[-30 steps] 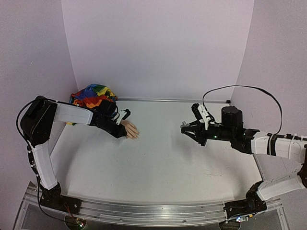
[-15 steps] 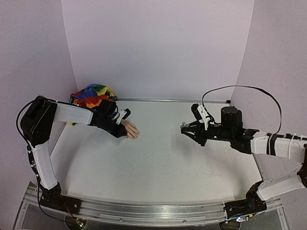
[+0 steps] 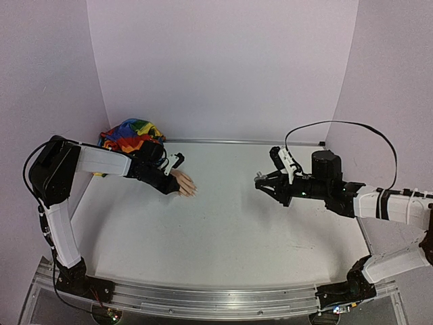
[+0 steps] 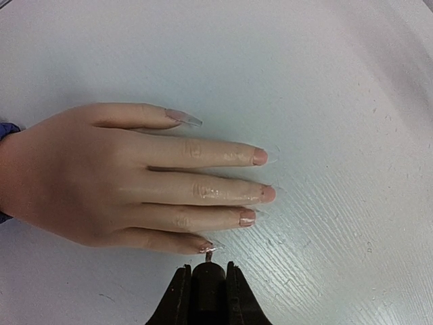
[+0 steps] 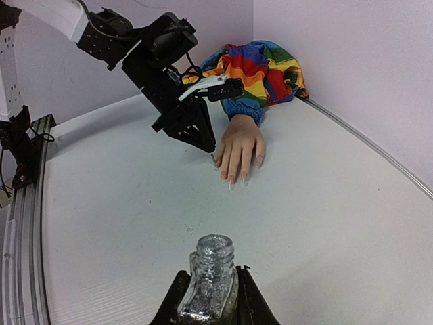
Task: Paint the nails
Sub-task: Paint the nail with the hand.
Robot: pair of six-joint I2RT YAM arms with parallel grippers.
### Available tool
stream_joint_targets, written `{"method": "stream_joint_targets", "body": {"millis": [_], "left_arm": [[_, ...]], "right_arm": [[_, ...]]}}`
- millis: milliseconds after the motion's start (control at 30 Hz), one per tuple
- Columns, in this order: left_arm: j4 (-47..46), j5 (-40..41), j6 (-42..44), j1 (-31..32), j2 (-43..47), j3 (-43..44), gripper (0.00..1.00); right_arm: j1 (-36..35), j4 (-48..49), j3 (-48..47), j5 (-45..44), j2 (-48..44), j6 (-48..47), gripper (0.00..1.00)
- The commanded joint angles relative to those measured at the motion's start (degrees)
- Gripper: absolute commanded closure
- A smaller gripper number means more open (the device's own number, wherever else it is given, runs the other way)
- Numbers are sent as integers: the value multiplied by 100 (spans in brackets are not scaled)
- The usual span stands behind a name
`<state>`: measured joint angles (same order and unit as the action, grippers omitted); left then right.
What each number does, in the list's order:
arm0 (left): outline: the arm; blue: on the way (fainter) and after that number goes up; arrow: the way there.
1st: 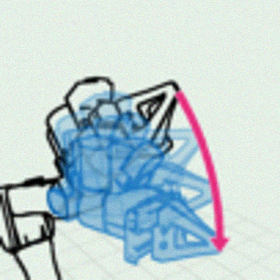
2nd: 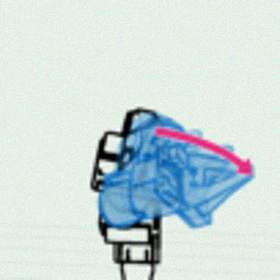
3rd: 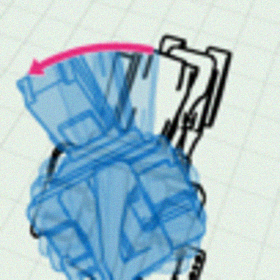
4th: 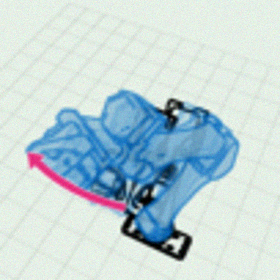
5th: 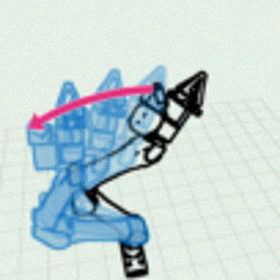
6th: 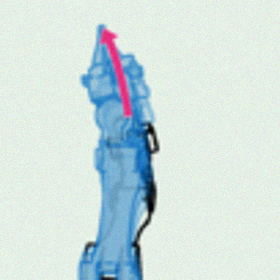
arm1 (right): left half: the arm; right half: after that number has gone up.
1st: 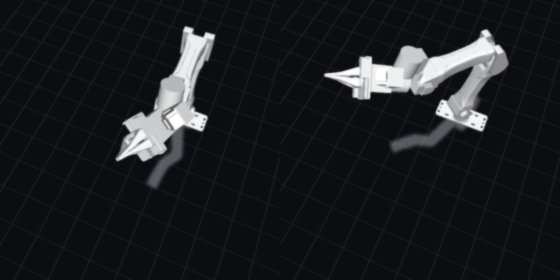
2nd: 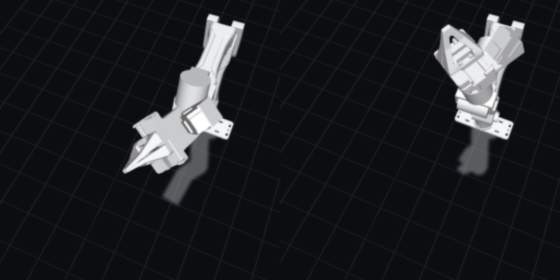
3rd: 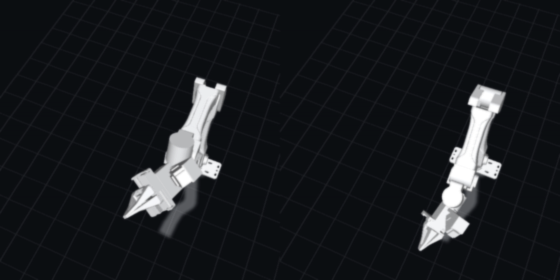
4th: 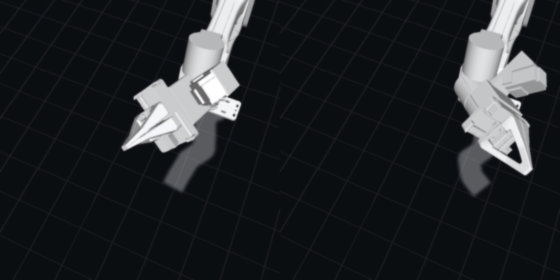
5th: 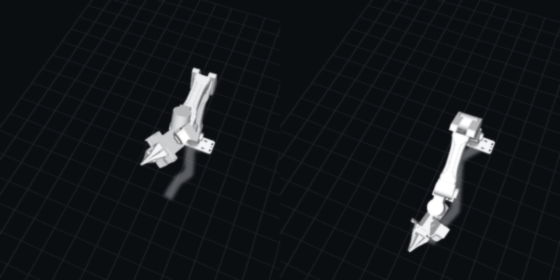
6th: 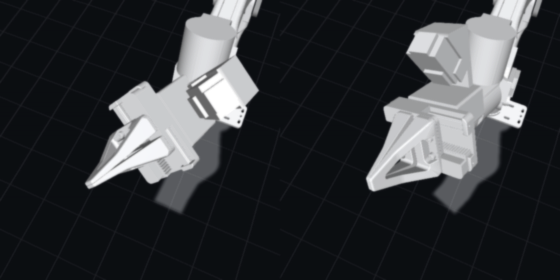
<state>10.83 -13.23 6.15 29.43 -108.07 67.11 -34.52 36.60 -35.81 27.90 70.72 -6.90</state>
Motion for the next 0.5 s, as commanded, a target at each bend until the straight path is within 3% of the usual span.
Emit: {"method": "stream_joint_targets", "body": {"millis": [0, 467], "left_arm": [[-248, 58, 73, -34, -42, 127, 100], [-248, 67, 84, -29, -111, 189, 100]], "right_arm": [[-16, 225, -101, 172, -32, -22, 100], [-11, 225, -110, 172, -14, -24, 100]]}}
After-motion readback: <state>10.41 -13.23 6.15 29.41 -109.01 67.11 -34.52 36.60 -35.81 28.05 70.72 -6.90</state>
